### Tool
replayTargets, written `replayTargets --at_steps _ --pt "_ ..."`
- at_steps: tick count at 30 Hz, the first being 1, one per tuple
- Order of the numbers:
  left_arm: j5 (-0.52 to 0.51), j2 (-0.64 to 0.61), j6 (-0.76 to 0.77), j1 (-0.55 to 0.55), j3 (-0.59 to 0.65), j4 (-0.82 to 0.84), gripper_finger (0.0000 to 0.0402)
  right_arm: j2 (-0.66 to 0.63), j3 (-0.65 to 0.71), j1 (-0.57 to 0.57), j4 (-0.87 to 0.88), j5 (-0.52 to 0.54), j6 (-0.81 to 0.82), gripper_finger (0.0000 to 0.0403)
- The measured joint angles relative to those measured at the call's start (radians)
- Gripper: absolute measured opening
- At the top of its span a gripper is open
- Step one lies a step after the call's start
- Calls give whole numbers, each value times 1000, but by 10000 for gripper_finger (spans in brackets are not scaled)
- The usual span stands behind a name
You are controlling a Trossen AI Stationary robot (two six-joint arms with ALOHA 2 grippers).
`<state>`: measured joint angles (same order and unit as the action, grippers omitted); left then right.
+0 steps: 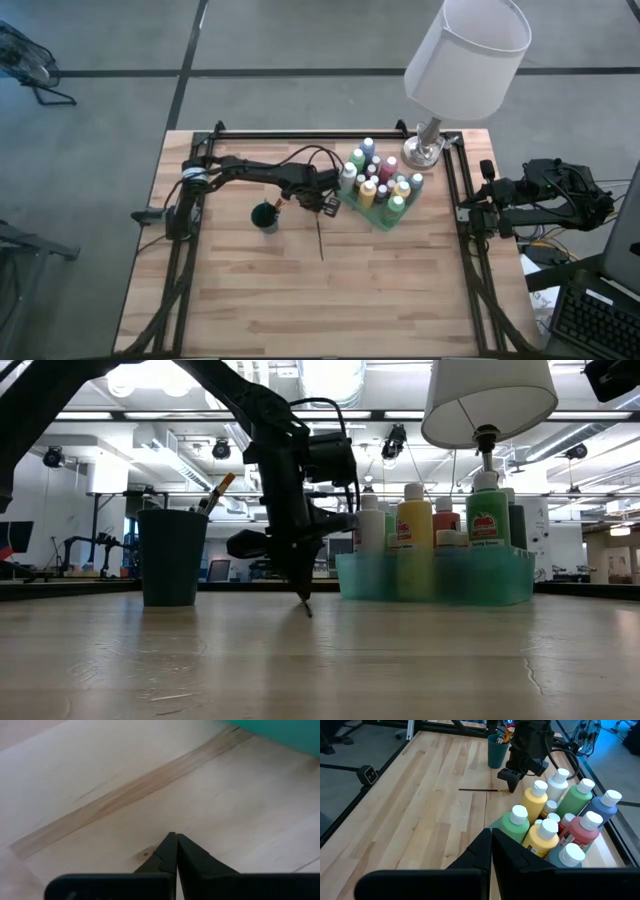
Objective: Pick & Place Paint Supplies
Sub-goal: Put the orange paint brush into the green cup
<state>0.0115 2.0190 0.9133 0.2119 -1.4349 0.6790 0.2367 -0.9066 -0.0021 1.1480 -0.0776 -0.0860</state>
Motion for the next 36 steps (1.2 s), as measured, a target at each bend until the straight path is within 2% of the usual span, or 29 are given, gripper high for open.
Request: replayTargets --at_steps 13,29,36 --pt "1 -2 -21 0 -2 -41 2 0 0 0 0 0 0 8" --pt "26 -13 -164 0 -167 -7 1 0 0 0 0 0 0 8" --pt "27 -84 -199 0 -183 11 0 0 0 0 0 0 0 8"
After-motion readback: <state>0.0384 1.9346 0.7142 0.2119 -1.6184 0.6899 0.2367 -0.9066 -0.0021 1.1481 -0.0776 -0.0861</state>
